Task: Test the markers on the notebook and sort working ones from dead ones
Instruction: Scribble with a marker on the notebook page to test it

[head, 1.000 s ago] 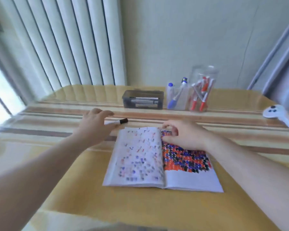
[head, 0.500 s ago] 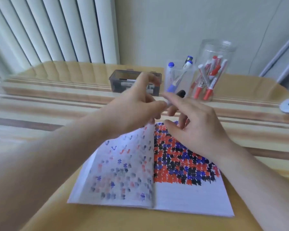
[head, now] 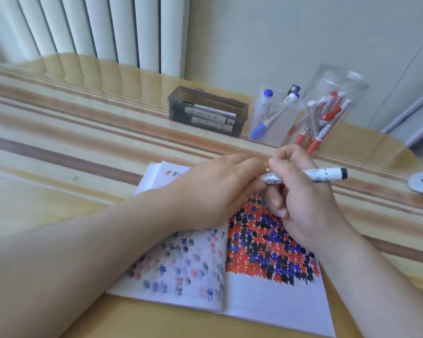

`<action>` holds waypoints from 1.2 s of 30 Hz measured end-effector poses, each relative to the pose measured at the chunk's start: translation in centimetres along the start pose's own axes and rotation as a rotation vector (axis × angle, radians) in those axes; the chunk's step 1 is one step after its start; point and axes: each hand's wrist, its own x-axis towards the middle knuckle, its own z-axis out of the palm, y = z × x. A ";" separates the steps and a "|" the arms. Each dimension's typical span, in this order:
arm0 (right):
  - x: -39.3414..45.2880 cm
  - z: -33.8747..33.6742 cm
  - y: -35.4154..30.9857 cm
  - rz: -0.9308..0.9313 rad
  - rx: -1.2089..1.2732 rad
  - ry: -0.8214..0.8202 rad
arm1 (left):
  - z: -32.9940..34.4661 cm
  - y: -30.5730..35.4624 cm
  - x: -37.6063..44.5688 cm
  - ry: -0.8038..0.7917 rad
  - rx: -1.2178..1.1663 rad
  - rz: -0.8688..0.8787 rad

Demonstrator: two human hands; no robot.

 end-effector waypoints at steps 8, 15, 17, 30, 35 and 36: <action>-0.1 0.9 0.1 0.059 0.113 -0.037 | -0.6 0.8 -0.1 0.013 -0.036 -0.071; -0.2 0.7 -0.8 0.035 0.144 0.003 | -1.3 0.6 0.9 -0.138 -0.364 -0.222; -0.1 0.6 -0.5 0.045 0.125 0.003 | -1.4 0.4 0.9 -0.151 -0.363 -0.227; -2.3 -4.1 -7.0 0.018 0.026 0.111 | -1.0 1.2 -0.4 -0.309 0.077 -0.017; -9.9 -5.3 -3.9 0.017 -0.330 -0.036 | -0.2 2.7 -0.9 -0.273 0.052 0.201; -11.0 -5.3 -2.8 0.025 -0.346 -0.009 | -0.1 3.1 -1.0 -0.303 0.026 0.216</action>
